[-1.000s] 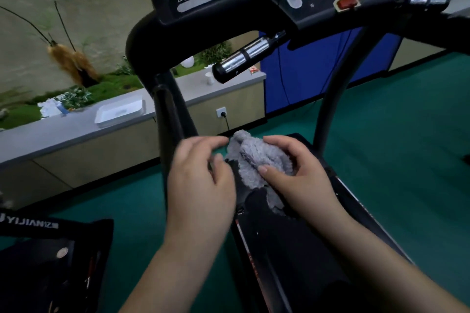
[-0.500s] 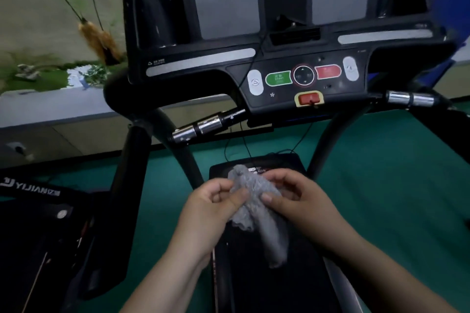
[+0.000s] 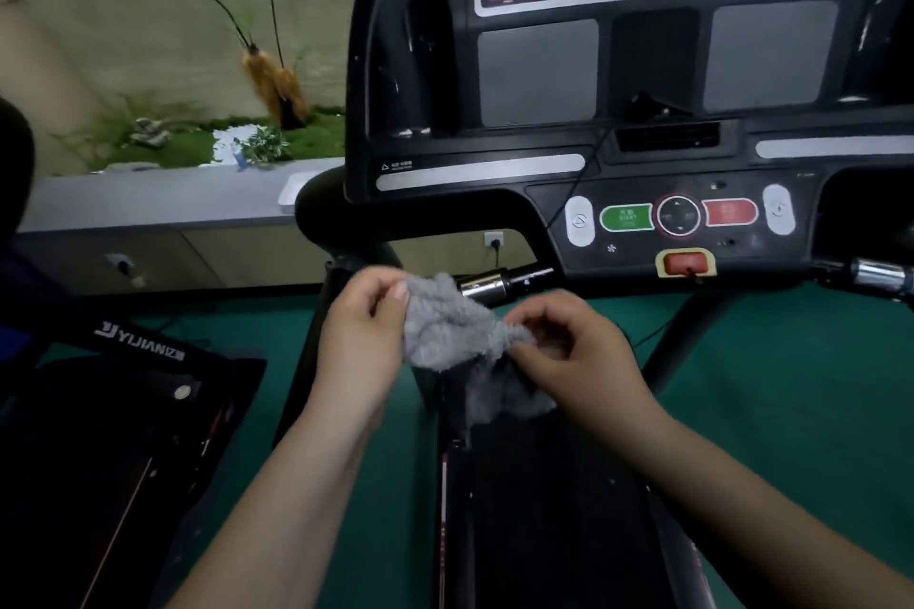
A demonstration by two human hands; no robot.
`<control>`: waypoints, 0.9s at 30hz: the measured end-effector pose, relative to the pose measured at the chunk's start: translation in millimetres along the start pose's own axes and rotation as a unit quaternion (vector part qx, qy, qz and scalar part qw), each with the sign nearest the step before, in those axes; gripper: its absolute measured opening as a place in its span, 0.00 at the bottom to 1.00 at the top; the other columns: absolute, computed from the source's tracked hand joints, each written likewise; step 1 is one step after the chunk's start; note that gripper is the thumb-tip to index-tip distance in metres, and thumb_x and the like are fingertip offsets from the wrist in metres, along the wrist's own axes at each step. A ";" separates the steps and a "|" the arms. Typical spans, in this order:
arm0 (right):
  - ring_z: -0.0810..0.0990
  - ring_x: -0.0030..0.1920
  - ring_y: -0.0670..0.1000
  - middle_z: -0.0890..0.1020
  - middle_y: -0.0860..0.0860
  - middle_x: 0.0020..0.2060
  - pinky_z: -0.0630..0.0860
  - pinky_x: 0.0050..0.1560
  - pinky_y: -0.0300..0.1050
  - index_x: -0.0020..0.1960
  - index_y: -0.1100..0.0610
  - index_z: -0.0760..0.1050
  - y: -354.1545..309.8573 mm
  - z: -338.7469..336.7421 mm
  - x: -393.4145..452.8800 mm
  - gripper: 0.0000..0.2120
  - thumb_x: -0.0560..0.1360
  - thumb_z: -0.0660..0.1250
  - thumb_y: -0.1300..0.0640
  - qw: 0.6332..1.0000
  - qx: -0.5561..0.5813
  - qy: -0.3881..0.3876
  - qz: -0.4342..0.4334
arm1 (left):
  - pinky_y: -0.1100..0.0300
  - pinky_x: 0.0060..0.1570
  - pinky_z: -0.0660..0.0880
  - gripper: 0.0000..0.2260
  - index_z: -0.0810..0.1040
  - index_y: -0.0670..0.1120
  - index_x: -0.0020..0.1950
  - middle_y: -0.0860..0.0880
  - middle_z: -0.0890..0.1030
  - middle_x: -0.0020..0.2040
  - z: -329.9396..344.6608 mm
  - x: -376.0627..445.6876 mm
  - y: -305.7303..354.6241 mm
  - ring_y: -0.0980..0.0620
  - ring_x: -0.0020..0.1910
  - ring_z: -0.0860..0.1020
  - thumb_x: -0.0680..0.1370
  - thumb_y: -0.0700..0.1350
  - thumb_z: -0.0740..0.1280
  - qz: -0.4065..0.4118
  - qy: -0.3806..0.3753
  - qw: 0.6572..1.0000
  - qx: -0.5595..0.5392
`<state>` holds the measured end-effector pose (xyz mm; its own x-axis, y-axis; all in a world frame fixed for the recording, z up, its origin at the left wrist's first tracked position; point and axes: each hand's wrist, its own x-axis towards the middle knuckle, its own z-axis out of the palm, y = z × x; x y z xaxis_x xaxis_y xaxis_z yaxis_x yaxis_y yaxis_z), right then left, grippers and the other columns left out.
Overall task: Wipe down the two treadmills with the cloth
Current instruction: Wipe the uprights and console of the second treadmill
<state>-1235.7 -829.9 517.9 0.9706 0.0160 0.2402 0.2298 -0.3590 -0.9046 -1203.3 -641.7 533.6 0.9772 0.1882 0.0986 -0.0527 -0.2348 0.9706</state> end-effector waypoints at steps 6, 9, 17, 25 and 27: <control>0.77 0.46 0.41 0.78 0.50 0.44 0.70 0.50 0.30 0.48 0.54 0.82 14.4 7.1 33.8 0.11 0.68 0.73 0.65 0.985 -0.110 0.037 -0.125 | 0.61 0.45 0.76 0.10 0.78 0.55 0.45 0.56 0.81 0.44 25.0 69.1 6.0 0.58 0.44 0.79 0.80 0.40 0.64 0.043 -0.040 0.998 0.024; 0.77 0.49 0.42 0.77 0.50 0.46 0.71 0.53 0.30 0.51 0.55 0.83 23.2 5.8 38.3 0.12 0.69 0.73 0.66 0.982 -0.127 0.039 -0.136 | 0.70 0.47 0.71 0.06 0.76 0.52 0.47 0.57 0.78 0.45 37.0 83.1 -1.1 0.63 0.45 0.76 0.76 0.41 0.69 0.106 -0.016 0.991 0.080; 0.77 0.51 0.51 0.78 0.50 0.49 0.72 0.56 0.39 0.53 0.56 0.82 30.1 -33.3 56.8 0.13 0.69 0.71 0.65 0.960 -0.226 0.051 -0.157 | 0.54 0.49 0.75 0.06 0.84 0.46 0.48 0.48 0.83 0.45 45.1 75.0 -25.4 0.45 0.47 0.79 0.77 0.44 0.67 0.212 -0.110 0.908 0.344; 0.72 0.65 0.58 0.75 0.56 0.64 0.67 0.66 0.52 0.61 0.58 0.78 55.0 -68.5 97.2 0.16 0.73 0.68 0.59 0.911 -0.348 0.033 -0.221 | 0.49 0.67 0.66 0.28 0.69 0.42 0.69 0.44 0.75 0.61 94.3 30.4 -28.7 0.43 0.61 0.73 0.76 0.59 0.52 0.190 -0.144 0.826 0.510; 0.71 0.67 0.58 0.74 0.56 0.66 0.67 0.67 0.55 0.62 0.58 0.78 57.4 -70.1 100.8 0.17 0.74 0.67 0.57 0.907 -0.348 0.022 -0.234 | 0.50 0.52 0.72 0.20 0.74 0.44 0.58 0.46 0.78 0.49 116.5 39.9 -23.7 0.44 0.48 0.77 0.77 0.56 0.52 0.225 -0.120 0.808 0.531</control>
<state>-1129.7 -914.4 514.9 0.7713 0.2864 0.5684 0.4994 -0.8259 -0.2615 -1139.1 -739.7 488.9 0.9270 -0.3040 0.2198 -0.3313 -0.9382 0.0995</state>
